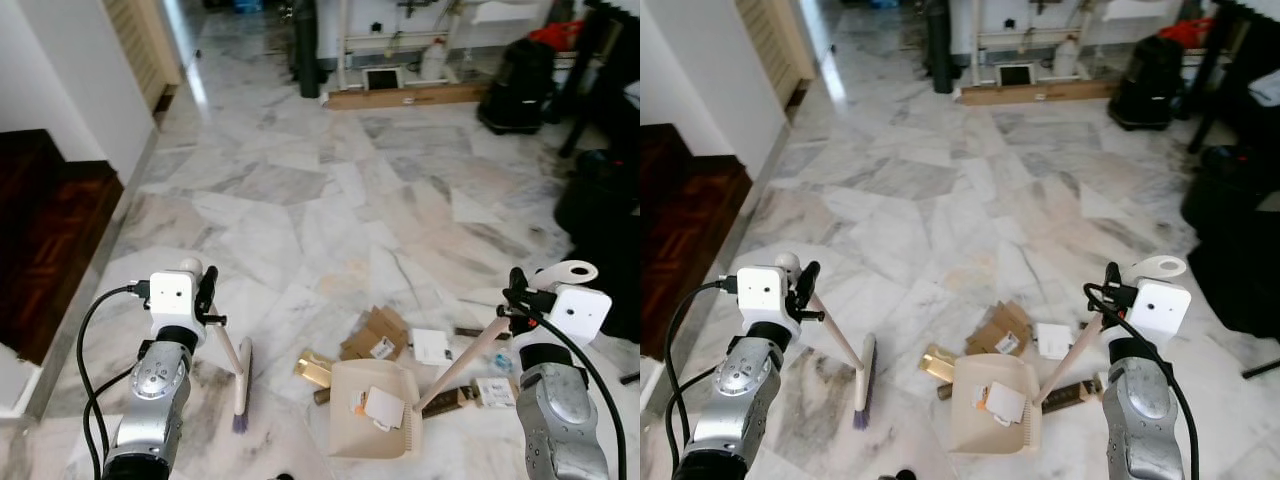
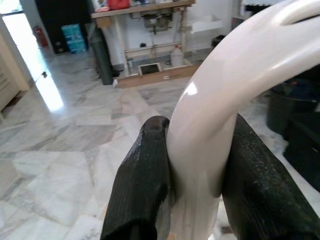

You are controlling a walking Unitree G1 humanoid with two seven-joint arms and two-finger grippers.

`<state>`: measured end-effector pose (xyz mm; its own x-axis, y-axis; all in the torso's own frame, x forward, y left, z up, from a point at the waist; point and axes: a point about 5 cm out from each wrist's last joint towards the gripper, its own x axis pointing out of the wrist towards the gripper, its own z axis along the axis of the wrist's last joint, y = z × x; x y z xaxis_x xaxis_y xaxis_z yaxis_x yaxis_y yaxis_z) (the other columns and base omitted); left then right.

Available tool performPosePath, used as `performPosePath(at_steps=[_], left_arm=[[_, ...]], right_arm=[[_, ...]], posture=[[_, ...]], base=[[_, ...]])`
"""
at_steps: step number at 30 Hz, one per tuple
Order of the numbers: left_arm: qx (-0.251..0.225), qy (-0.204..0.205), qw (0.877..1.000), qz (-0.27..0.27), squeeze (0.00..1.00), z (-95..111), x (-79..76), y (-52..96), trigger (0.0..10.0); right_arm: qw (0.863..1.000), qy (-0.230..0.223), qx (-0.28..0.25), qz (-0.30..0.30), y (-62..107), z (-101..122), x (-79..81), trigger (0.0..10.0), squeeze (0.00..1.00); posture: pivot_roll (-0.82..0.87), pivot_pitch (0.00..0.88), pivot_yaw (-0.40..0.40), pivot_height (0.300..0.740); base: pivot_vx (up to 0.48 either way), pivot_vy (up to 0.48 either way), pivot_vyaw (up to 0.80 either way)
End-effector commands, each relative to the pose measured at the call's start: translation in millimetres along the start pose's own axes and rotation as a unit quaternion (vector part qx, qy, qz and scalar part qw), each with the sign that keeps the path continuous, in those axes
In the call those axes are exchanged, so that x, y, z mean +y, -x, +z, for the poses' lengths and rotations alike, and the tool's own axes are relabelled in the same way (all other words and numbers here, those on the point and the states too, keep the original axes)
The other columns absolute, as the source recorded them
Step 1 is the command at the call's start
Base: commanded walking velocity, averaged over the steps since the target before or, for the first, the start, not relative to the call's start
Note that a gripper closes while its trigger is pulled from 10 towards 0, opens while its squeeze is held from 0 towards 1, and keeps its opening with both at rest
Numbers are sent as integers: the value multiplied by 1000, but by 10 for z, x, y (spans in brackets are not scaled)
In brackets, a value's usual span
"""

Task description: Sweep floor

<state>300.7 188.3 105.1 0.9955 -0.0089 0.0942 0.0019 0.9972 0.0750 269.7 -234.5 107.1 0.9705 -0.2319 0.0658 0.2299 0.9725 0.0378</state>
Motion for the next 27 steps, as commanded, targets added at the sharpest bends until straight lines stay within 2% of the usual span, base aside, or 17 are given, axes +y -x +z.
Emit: performPosePath(at_steps=[1, 11, 27], left_arm=[[-24, -6, 1000, 1, 0, 133, -7, -49, 10000], [-22, -6, 1000, 5, 0, 124, 5, -39, 10000], [-19, -1, 1000, 2, 0, 95, -73, -16, 10000]], right_arm=[[1000, -9, -25, 4, -30, 117, 37, 10000, 0], [999, -8, -29, 22, -60, 139, 119, 10000, 0], [999, -5, -27, 32, -79, 137, 106, 10000, 0]], posture=[[-27, 89, 48, 740], [-27, 82, 48, 740], [-32, 33, 28, 740]], base=[[0, 0, 800], [0, 0, 800], [0, 0, 800]])
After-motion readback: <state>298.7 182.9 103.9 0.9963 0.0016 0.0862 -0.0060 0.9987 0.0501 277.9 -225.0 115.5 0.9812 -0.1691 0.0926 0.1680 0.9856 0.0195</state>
